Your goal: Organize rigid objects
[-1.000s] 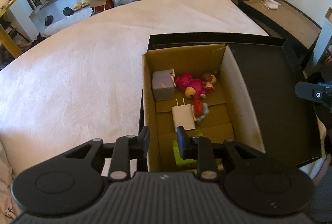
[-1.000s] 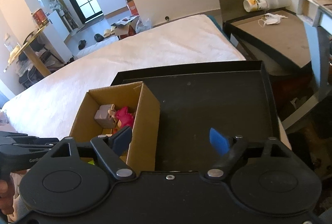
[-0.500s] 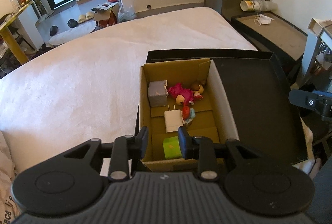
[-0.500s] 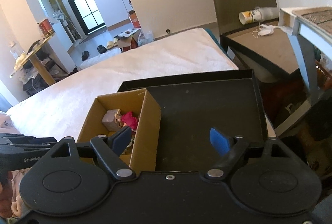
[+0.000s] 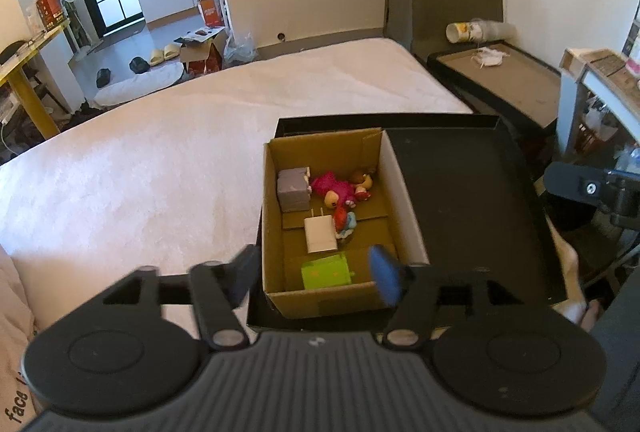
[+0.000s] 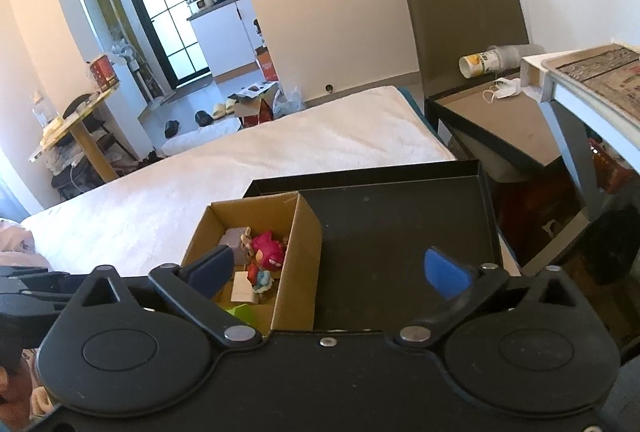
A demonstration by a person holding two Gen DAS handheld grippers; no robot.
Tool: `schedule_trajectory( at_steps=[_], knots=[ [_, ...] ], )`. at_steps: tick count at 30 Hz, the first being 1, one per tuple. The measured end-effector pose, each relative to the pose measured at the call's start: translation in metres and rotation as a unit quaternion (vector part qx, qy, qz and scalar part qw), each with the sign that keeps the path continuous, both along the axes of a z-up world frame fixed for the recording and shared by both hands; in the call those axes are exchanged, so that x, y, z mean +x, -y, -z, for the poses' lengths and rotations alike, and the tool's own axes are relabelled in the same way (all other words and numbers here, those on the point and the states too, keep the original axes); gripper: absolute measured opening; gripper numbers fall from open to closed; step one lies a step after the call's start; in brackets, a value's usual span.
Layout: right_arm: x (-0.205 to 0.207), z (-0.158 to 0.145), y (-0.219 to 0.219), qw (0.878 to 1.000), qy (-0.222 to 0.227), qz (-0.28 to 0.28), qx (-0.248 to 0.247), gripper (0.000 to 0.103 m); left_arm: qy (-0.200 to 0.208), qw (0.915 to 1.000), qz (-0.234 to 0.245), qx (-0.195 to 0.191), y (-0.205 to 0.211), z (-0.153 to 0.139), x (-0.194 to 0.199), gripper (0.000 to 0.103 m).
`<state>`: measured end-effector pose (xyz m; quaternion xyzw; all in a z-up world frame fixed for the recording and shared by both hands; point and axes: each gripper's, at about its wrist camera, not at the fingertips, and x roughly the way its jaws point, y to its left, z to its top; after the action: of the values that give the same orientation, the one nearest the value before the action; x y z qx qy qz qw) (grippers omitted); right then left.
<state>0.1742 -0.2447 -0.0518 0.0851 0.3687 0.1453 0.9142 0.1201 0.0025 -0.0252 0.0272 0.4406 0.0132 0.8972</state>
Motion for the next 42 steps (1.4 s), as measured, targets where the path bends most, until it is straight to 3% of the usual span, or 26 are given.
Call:
schedule_trajectory(
  at_steps=[2,11,15,25,42],
  knots=[
    [-0.002,-0.004,0.001,1.0,-0.003,0.003,-0.001,0.103,0.01,0.9999,-0.001,0.002,0.001,-0.007,-0.006,0.087],
    [-0.017,-0.021,0.003,1.0,-0.015,0.002,-0.007,0.103,0.031,0.9995,-0.005,-0.005,0.003,-0.029,-0.026,0.1],
    [-0.028,-0.031,0.0,1.0,-0.008,-0.002,-0.021,0.103,0.032,0.9993,-0.004,-0.018,0.0,-0.034,-0.034,0.101],
    [-0.05,-0.044,0.006,1.0,-0.005,0.001,-0.01,0.103,0.051,0.9986,-0.005,-0.015,0.003,-0.052,-0.059,0.102],
    [-0.08,-0.065,0.01,0.999,0.0,0.018,-0.032,0.103,0.066,0.9977,-0.017,-0.006,0.001,-0.073,-0.089,0.102]
  ],
)
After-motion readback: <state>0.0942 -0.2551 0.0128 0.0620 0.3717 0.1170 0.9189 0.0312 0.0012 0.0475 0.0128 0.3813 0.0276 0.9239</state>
